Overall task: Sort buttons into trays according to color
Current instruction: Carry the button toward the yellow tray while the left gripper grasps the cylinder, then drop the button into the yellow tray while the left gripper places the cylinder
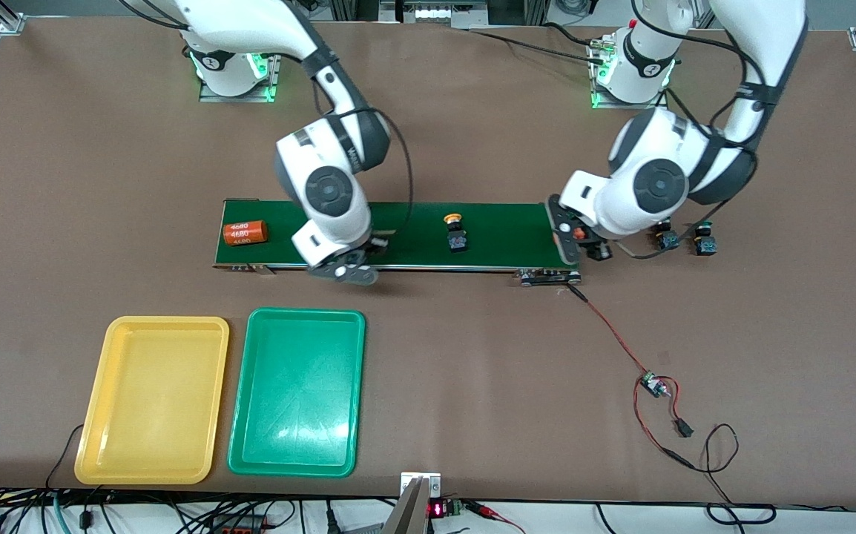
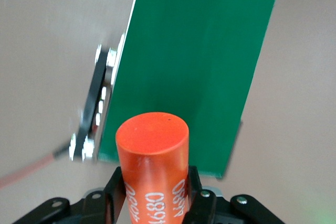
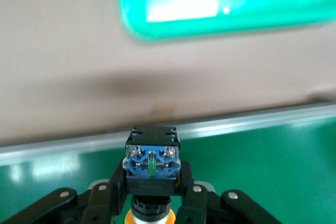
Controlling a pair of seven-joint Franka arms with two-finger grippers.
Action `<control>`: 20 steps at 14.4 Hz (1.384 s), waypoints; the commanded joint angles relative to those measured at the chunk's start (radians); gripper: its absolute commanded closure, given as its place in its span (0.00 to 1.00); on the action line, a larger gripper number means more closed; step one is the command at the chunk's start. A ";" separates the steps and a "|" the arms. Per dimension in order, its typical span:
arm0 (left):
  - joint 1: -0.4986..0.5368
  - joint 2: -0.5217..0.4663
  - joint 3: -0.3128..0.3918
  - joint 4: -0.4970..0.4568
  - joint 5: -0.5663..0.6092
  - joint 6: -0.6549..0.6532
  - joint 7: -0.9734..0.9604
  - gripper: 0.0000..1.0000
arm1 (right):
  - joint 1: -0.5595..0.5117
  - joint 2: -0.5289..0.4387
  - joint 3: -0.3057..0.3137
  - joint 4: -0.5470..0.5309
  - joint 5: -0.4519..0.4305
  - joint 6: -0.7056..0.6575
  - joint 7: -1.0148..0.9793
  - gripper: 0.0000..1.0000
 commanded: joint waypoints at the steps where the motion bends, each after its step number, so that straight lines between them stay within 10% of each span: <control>1: -0.018 0.048 0.006 0.004 -0.009 0.083 0.112 0.88 | -0.039 -0.009 -0.080 0.098 0.002 -0.080 0.005 1.00; 4: -0.051 0.061 0.006 -0.001 -0.009 0.109 0.112 0.74 | -0.104 0.019 -0.178 0.125 -0.019 -0.068 -0.058 1.00; 6: -0.053 0.061 0.006 -0.010 -0.009 0.134 0.117 0.02 | -0.189 0.065 -0.178 0.193 -0.024 -0.071 -0.164 1.00; 12: -0.036 0.012 0.024 -0.009 -0.012 0.088 0.104 0.00 | -0.336 0.213 -0.177 0.302 -0.025 -0.019 -0.420 1.00; 20: 0.010 -0.043 0.320 0.002 -0.015 0.034 -0.041 0.00 | -0.401 0.382 -0.175 0.394 -0.016 0.094 -0.594 1.00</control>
